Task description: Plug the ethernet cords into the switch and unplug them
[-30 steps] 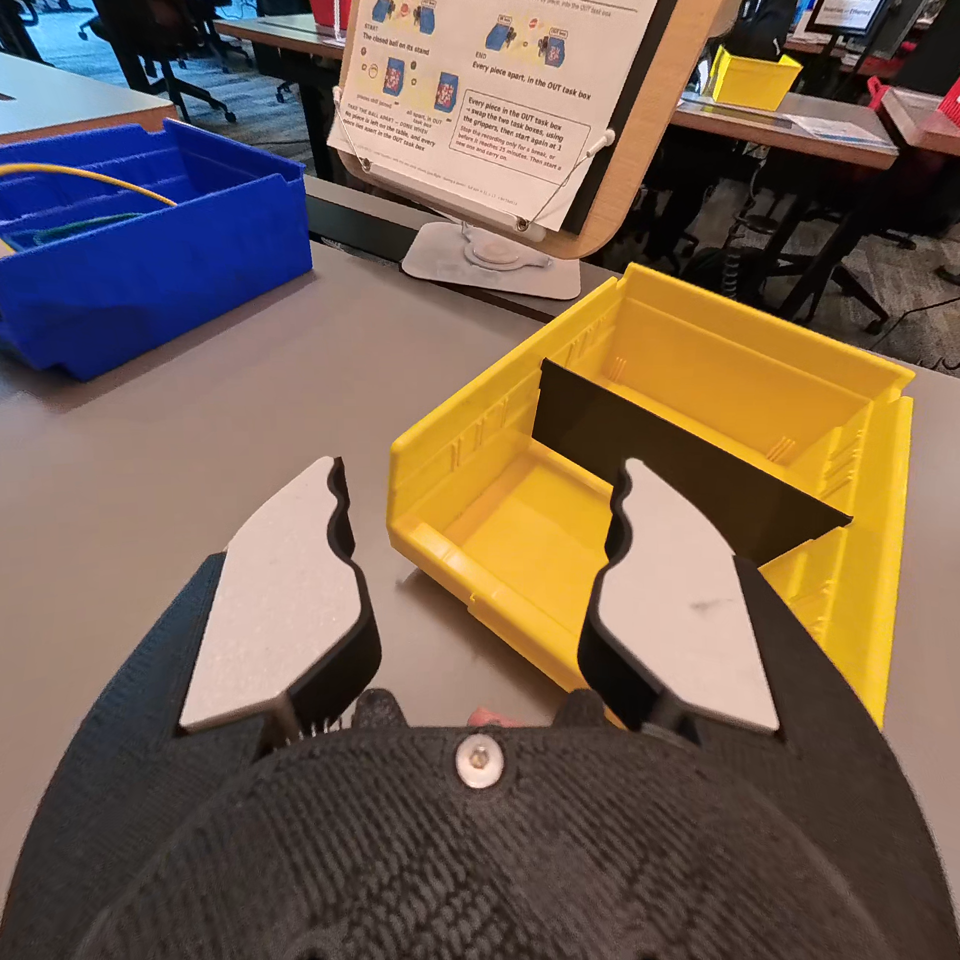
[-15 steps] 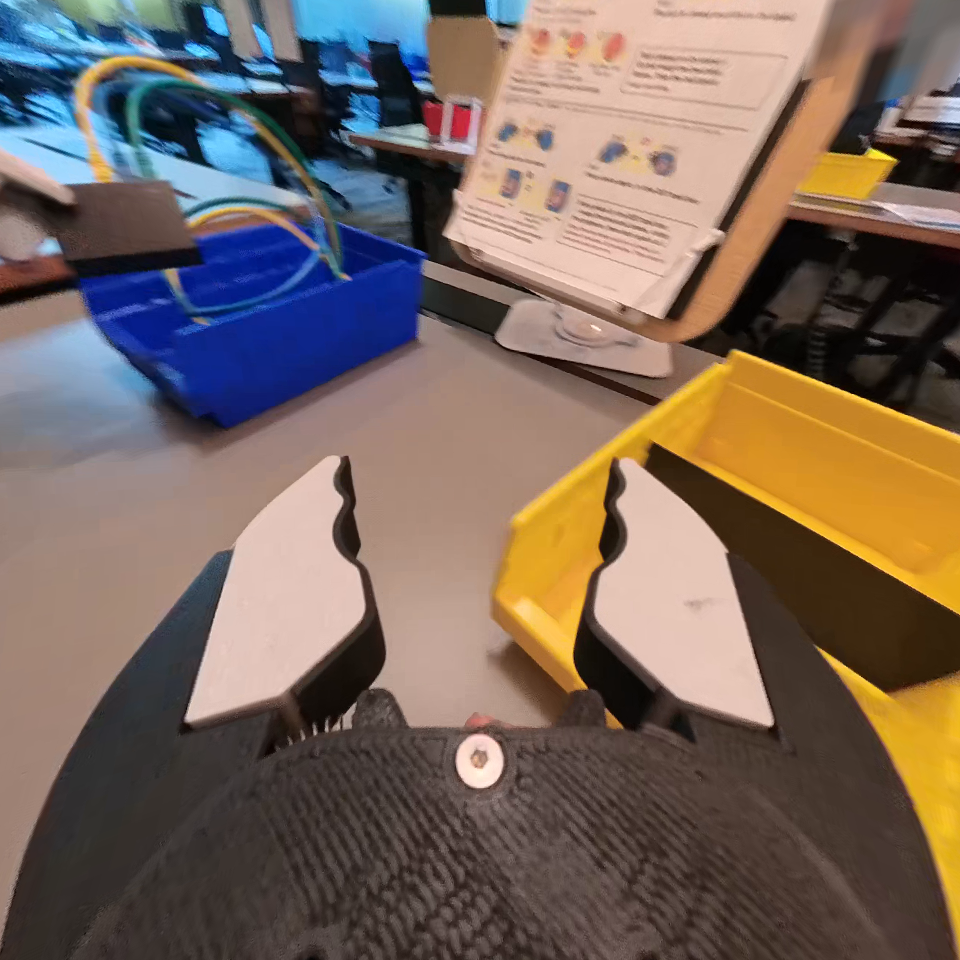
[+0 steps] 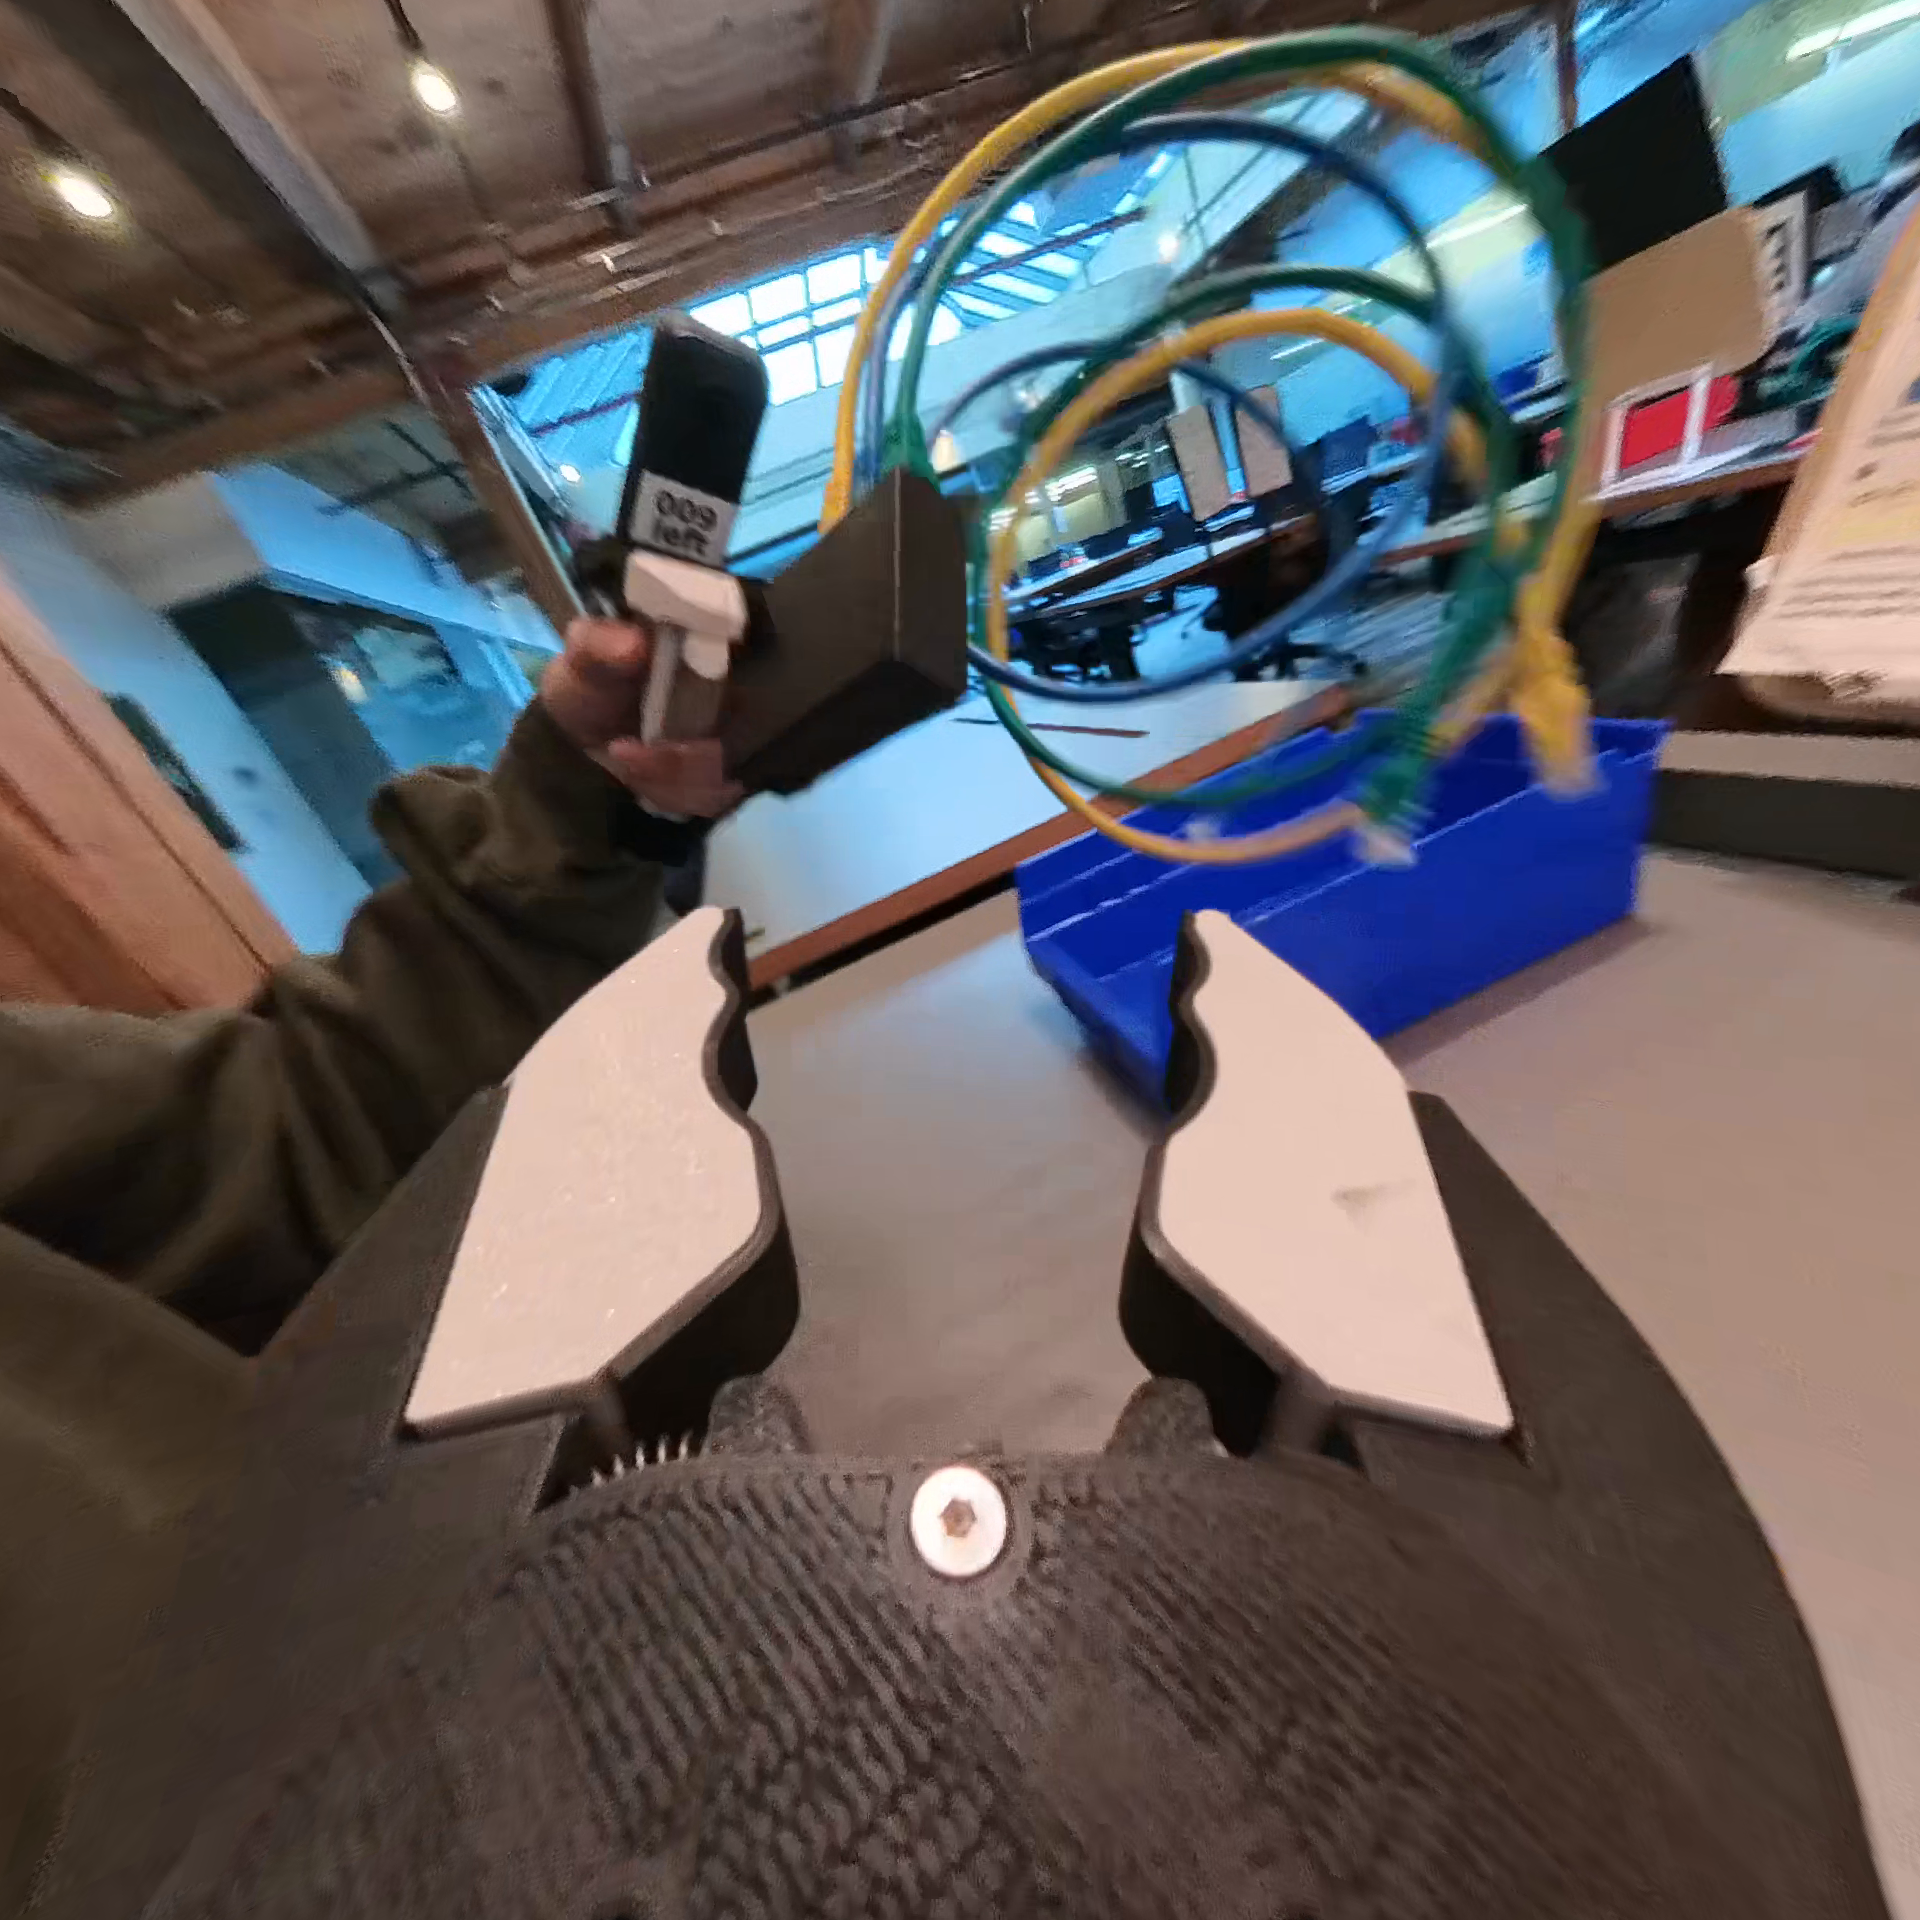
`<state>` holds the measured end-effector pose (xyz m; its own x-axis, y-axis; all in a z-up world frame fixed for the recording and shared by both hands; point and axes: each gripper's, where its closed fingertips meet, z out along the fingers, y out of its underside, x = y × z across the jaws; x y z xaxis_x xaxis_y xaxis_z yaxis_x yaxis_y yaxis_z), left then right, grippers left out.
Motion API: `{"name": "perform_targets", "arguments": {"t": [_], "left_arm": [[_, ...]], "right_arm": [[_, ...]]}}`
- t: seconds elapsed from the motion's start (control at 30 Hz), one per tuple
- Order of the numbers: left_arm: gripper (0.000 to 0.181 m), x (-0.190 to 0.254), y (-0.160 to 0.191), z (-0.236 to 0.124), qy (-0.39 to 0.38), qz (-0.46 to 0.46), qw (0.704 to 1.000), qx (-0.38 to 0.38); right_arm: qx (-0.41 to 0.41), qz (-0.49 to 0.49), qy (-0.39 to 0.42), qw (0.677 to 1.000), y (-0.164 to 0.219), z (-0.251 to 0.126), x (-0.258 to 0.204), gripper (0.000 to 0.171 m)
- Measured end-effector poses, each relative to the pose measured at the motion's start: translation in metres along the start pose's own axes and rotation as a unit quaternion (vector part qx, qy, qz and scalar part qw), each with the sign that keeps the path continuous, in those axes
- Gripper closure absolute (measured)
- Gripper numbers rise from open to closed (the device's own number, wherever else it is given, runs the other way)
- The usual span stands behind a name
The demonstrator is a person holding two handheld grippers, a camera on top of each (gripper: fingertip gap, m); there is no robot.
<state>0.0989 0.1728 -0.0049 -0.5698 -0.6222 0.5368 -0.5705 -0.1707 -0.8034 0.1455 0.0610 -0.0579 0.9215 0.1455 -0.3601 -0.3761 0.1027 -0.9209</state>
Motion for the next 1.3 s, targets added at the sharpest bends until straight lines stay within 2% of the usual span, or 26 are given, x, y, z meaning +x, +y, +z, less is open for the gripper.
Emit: {"name": "perform_targets", "arguments": {"t": [0.1, 0.17, 0.27, 0.3, 0.33, 0.37, 0.47, 0.5, 0.6, 0.67, 0.7, 0.77, 0.9, 1.0, 1.1, 1.17, 1.3], "left_arm": [[0.154, 0.008, 0.027, 0.030, 0.031, 0.004, 0.998, -0.051], [0.154, 0.008, 0.047, 0.048, 0.042, 0.007, 0.995, -0.085], [0.155, 0.005, 0.072, 0.070, 0.050, 0.017, 0.990, -0.129], [0.155, 0.004, 0.077, 0.076, 0.053, 0.018, 0.989, -0.137], [0.154, 0.004, 0.080, 0.080, 0.057, 0.020, 0.988, -0.141], [0.155, 0.003, 0.079, 0.083, 0.059, 0.022, 0.989, -0.137], [0.155, -0.007, 0.075, 0.087, 0.042, 0.019, 0.991, -0.128], [0.155, -0.011, 0.072, 0.089, 0.037, 0.011, 0.993, -0.114], [0.154, -0.020, 0.052, 0.095, 0.032, 0.003, 0.999, -0.032], [0.152, -0.031, 0.042, 0.097, -0.019, 0.041, 0.999, 0.017], [0.142, -0.035, 0.038, 0.095, -0.053, 0.080, 0.994, 0.042], [0.112, -0.037, 0.035, 0.088, -0.123, 0.175, 0.974, 0.076], [0.086, -0.037, 0.068, 0.092, -0.205, 0.350, 0.913, 0.039], [0.078, -0.049, 0.088, 0.101, -0.256, 0.426, 0.868, 0.006], [0.077, -0.054, 0.085, 0.101, -0.299, 0.494, 0.816, 0.012], [0.074, -0.056, 0.081, 0.103, -0.302, 0.507, 0.807, 0.021], [0.069, -0.062, 0.078, 0.109, -0.301, 0.508, 0.807, 0.029]], "right_arm": [[0.010, 0.043, -0.023, 0.999, 0.005, 0.008, -0.007, 0.096], [-0.003, 0.055, -0.047, 0.997, 0.014, 0.013, -0.013, 0.095], [-0.043, 0.059, -0.055, 0.996, 0.032, 0.018, -0.011, 0.104], [-0.049, 0.060, -0.068, 0.995, 0.036, 0.019, -0.012, 0.122], [-0.060, 0.063, -0.082, 0.993, 0.043, 0.018, -0.013, 0.153], [-0.072, 0.068, -0.096, 0.990, 0.050, 0.018, -0.014, 0.160], [-0.058, 0.118, -0.094, 0.987, 0.055, 0.022, -0.003, 0.156], [-0.040, 0.132, -0.091, 0.986, 0.054, 0.024, 0.001, 0.160], [0.023, 0.220, -0.091, 0.971, 0.049, 0.028, 0.010, 0.160], [0.049, 0.263, -0.079, 0.960, 0.049, 0.027, 0.018, 0.160], [0.064, 0.282, -0.072, 0.955, 0.047, 0.024, 0.024, 0.160], [0.088, 0.318, -0.065, 0.942, 0.042, 0.018, 0.034, 0.160], [0.105, 0.367, -0.051, 0.923, 0.038, 0.008, 0.051, 0.160], [0.090, 0.368, -0.032, 0.925, 0.045, 0.008, 0.056, 0.160], [0.066, 0.370, -0.032, 0.926, 0.051, 0.011, 0.053, 0.160], [0.056, 0.367, -0.035, 0.928, 0.054, 0.014, 0.049, 0.160], [0.057, 0.385, -0.047, 0.920, 0.058, 0.019, 0.044, 0.161]]}}
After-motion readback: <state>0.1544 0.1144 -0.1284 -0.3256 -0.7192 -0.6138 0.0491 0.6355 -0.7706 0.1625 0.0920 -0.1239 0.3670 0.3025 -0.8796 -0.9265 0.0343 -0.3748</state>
